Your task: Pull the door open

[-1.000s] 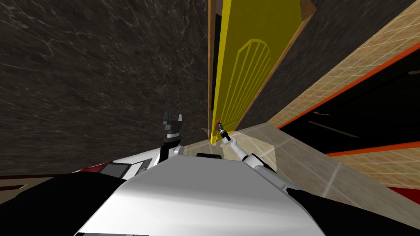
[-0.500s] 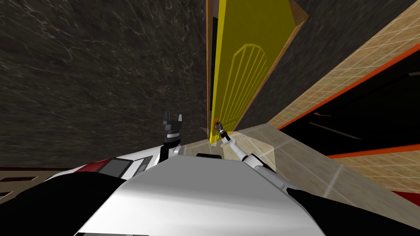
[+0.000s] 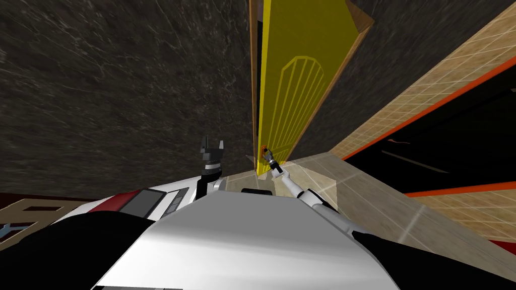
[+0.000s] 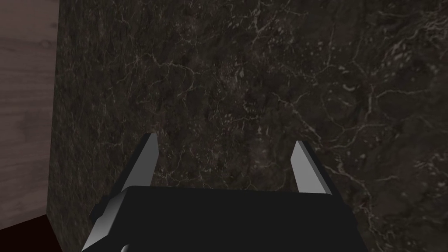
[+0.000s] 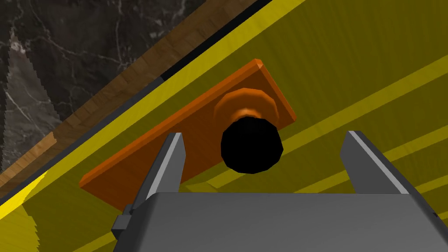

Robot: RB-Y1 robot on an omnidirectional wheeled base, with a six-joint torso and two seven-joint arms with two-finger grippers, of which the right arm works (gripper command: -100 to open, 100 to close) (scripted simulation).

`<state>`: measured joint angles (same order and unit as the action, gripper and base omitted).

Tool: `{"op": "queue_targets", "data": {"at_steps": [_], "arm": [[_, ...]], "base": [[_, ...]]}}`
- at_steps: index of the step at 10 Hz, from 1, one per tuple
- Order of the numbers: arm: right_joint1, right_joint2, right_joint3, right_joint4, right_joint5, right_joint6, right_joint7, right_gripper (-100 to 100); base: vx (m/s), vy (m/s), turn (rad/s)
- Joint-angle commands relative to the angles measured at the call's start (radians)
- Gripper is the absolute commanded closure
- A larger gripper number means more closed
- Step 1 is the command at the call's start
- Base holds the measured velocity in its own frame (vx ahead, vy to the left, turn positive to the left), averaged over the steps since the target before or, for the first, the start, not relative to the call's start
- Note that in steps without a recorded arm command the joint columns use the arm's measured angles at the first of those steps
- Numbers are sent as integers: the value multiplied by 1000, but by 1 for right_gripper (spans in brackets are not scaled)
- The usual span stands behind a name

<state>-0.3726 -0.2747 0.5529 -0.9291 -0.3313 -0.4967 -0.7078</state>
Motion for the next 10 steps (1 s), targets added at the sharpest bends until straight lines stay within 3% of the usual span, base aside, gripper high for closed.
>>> {"op": "queue_targets", "data": {"at_steps": [1, 5, 10], "arm": [[0, 3, 9, -5, -33, 7, -50, -100], [2, 8, 21, -13, -79, 15, -137, -100], [6, 17, 46, -30, -173, 34, -279, -100]], "base": [[-44, -70, 61], [-43, -62, 36], [-46, -63, 43]]}}
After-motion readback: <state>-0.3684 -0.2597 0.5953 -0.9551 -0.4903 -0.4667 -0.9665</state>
